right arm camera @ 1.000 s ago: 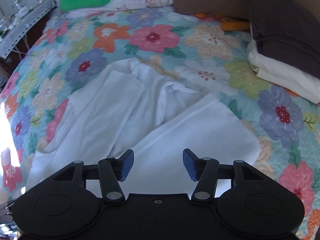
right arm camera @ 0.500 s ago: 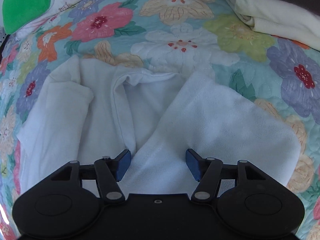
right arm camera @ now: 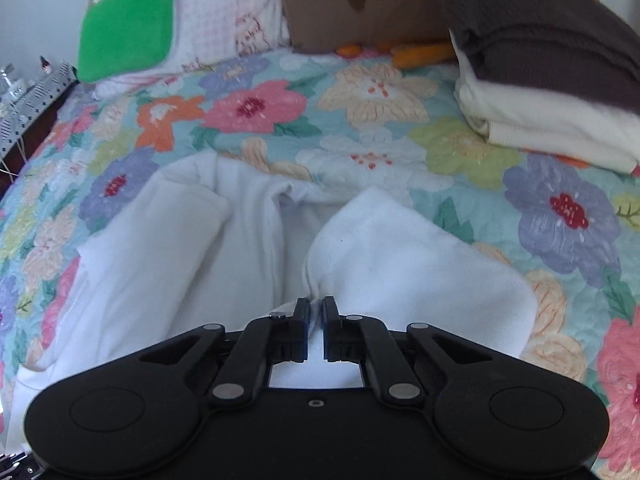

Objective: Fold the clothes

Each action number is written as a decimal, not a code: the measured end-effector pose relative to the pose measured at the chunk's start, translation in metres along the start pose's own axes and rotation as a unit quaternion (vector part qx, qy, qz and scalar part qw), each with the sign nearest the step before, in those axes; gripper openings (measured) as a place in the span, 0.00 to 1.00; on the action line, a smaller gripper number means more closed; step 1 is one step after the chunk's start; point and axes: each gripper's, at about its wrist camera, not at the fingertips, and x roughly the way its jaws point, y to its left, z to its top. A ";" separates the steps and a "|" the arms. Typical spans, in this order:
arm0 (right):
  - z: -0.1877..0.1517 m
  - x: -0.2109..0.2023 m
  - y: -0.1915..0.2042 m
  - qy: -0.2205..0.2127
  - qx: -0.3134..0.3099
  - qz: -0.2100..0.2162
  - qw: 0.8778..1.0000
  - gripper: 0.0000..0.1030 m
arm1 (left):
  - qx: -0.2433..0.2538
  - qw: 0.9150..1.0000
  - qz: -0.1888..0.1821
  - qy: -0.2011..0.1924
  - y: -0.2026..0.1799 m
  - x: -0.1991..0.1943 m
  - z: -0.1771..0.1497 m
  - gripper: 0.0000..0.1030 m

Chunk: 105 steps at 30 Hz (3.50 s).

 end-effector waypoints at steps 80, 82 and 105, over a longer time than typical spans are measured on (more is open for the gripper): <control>-0.181 -0.124 -0.007 0.130 0.022 0.195 0.972 0.60 | 0.064 0.975 0.209 0.040 0.037 -0.076 -0.019 0.75; -0.185 -0.117 -0.010 0.150 0.033 0.201 0.968 0.60 | 0.057 0.970 0.235 0.025 0.048 -0.086 -0.012 0.75; -0.208 -0.081 0.011 0.184 0.100 0.289 0.934 0.16 | 0.046 0.988 -0.044 0.138 0.086 -0.039 -0.005 0.16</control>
